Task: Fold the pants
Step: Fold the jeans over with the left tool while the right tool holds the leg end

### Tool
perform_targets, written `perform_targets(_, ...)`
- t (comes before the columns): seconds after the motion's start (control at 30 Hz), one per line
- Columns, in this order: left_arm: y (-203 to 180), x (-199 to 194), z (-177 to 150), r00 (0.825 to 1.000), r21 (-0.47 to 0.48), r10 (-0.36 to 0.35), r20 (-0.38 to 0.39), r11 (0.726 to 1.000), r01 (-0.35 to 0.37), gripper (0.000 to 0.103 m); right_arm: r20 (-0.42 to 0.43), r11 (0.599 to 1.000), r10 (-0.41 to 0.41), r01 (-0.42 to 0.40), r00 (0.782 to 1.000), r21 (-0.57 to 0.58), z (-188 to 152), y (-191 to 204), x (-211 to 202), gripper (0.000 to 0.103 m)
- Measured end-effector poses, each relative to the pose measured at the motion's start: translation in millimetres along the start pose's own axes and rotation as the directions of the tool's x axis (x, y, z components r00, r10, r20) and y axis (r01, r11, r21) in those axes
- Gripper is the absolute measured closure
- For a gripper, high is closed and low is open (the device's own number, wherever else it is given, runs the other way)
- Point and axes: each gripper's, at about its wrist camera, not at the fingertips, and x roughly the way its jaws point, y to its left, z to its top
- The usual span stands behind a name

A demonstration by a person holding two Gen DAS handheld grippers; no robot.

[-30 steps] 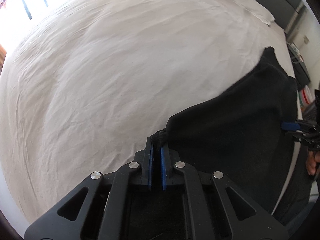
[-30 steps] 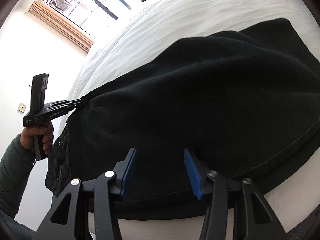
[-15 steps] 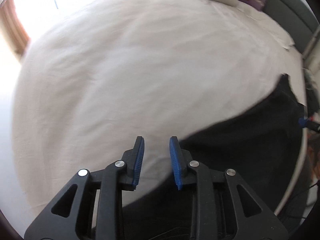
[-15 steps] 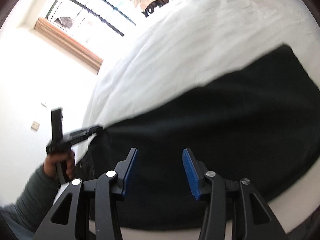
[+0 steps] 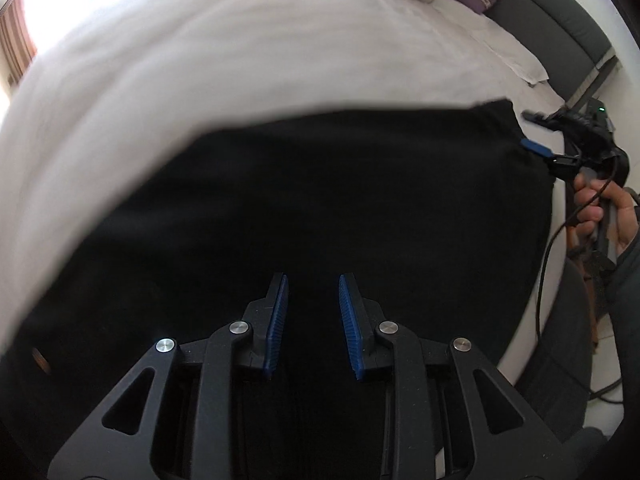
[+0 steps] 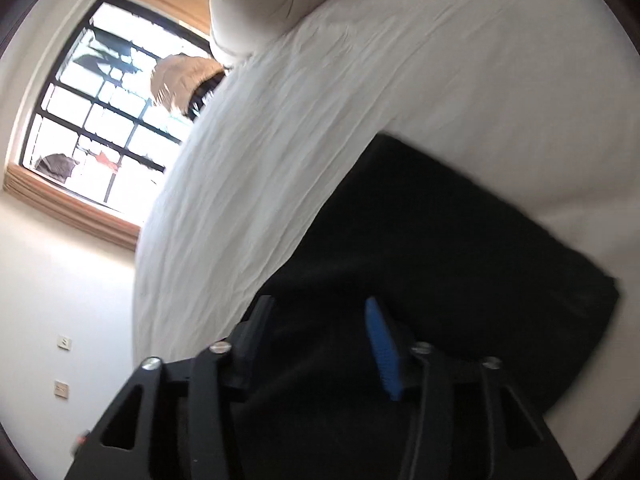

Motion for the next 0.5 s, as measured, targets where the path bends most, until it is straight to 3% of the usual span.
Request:
perform_targets(0.07, -1, 1, -12, 1.0, 0.005, 0.009, 0.004, 1.0, -0.009, 0.078, -0.027, 1.0, 0.016, -0.016, 1.0, -0.018, -11, -5, -6, 0.038)
perform_targets(0.13, -4, -1, -22, 1.0, 0.019, 0.018, 0.004, 1.0, -0.018, 0.078, -0.081, 0.995, -0.06, 0.054, 0.995, -0.078, -23, -16, -4, 0.039)
perform_targets(0.23, -4, -5, -39, 1.0, 0.045, 0.014, -0.009, 0.999, -0.013, 0.078, -0.045, 0.998, -0.032, 0.03, 0.998, -0.049, -30, -41, -17, 0.055)
perform_targets(0.27, -2, -5, -44, 1.0, 0.046, 0.007, -0.007, 0.999, -0.006, 0.078, -0.035, 0.999, -0.045, 0.044, 0.998, -0.023, -28, -49, -23, 0.062)
perform_targets(0.33, 2, -9, -55, 1.0, 0.026, -0.019, 0.001, 0.999, 0.019, 0.078, -0.008, 0.995, -0.099, 0.099, 0.995, -0.001, -21, -57, -35, 0.066)
perform_targets(0.4, 4, -11, -60, 1.0, 0.015, -0.025, 0.006, 1.0, 0.025, 0.078, 0.003, 0.982, -0.188, 0.188, 0.982, -0.035, -17, -49, -45, 0.062)
perform_targets(0.43, 2, -13, -65, 1.0, 0.013, -0.017, 0.006, 1.0, 0.017, 0.078, 0.015, 0.958, -0.274, 0.274, 0.962, -0.083, -18, -36, -48, 0.06)
perform_targets(0.5, -6, -15, -69, 1.0, 0.027, 0.015, 0.005, 1.0, -0.015, 0.078, 0.019, 0.957, -0.254, 0.254, 0.967, -0.143, -33, -10, -52, 0.058)
